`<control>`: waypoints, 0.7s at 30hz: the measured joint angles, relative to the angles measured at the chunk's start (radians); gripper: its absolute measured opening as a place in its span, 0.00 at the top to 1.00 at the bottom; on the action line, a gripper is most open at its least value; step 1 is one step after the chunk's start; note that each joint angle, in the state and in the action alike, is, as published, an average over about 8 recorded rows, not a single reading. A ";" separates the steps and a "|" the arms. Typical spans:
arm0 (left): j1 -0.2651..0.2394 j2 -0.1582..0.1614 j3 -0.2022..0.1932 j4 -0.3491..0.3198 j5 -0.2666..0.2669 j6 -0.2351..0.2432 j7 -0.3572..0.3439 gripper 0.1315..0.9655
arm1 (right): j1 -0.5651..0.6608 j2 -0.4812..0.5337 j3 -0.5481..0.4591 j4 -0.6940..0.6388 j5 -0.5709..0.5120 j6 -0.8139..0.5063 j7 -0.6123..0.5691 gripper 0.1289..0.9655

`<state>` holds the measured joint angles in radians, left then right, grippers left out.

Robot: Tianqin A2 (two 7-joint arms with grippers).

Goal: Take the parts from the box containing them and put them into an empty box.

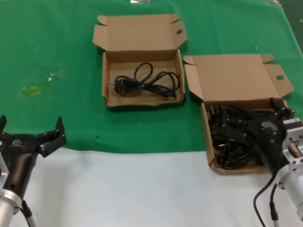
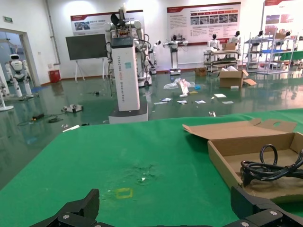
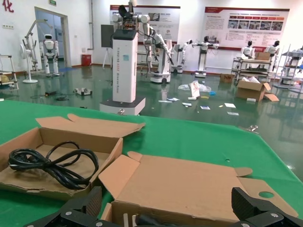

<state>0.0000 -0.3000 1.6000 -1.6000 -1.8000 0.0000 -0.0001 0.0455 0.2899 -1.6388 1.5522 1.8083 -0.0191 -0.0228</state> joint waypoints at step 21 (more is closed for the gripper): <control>0.000 0.000 0.000 0.000 0.000 0.000 0.000 0.00 | 0.000 0.000 0.000 0.000 0.000 0.000 0.000 0.00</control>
<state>0.0000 -0.3000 1.6000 -1.6000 -1.8000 0.0000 0.0000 0.0454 0.2899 -1.6387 1.5523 1.8083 -0.0191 -0.0227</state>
